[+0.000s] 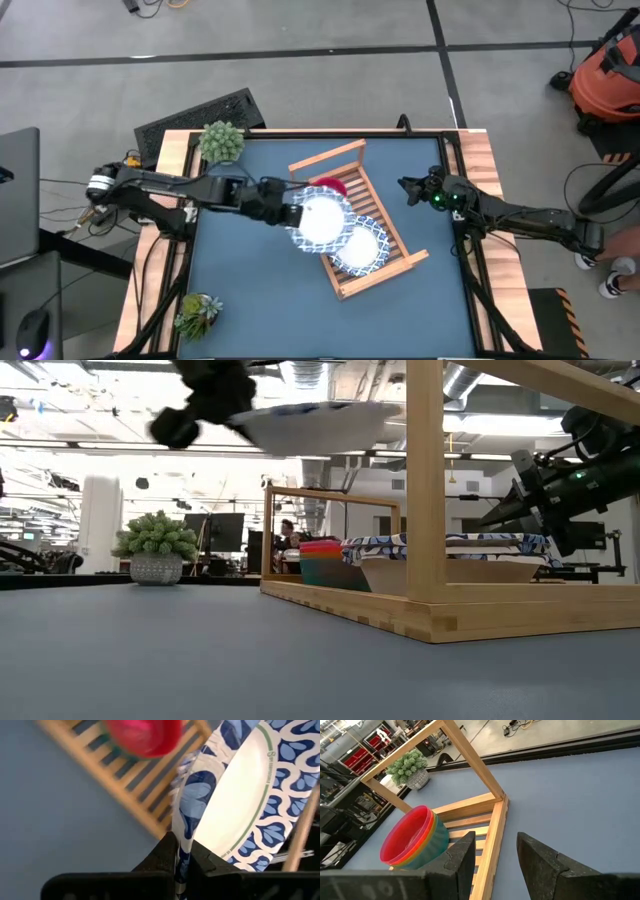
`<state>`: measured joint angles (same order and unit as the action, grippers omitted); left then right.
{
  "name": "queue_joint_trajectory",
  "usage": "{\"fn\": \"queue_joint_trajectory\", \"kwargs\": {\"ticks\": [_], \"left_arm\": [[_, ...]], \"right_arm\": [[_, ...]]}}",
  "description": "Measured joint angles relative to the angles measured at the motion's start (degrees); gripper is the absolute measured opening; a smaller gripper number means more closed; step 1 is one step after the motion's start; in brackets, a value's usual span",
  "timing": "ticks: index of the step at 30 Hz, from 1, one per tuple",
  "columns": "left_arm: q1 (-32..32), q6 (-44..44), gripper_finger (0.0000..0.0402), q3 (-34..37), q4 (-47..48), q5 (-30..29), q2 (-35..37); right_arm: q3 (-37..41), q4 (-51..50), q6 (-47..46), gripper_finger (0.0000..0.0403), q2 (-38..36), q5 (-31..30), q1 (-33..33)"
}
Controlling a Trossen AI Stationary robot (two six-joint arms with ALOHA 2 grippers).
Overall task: Place and stack bowls onto a shelf
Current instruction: Stack the white blue bowl on top of the white blue bowl on the shelf
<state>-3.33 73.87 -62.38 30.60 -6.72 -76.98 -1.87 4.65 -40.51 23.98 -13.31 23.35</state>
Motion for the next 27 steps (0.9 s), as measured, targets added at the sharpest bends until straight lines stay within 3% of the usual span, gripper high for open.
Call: {"fn": "queue_joint_trajectory", "kwargs": {"ticks": [16,27], "left_arm": [[4.4,-17.7,0.0000,-23.4,-0.1,13.2,-26.3],[5.2,-23.9,0.0020,-25.7,-0.1,13.0,-30.1]], "right_arm": [[0.0,-0.1,0.0,0.0171,0.0,0.0,0.0],[0.0,-0.2,0.5,0.0171,0.0,0.0,0.0]]}}
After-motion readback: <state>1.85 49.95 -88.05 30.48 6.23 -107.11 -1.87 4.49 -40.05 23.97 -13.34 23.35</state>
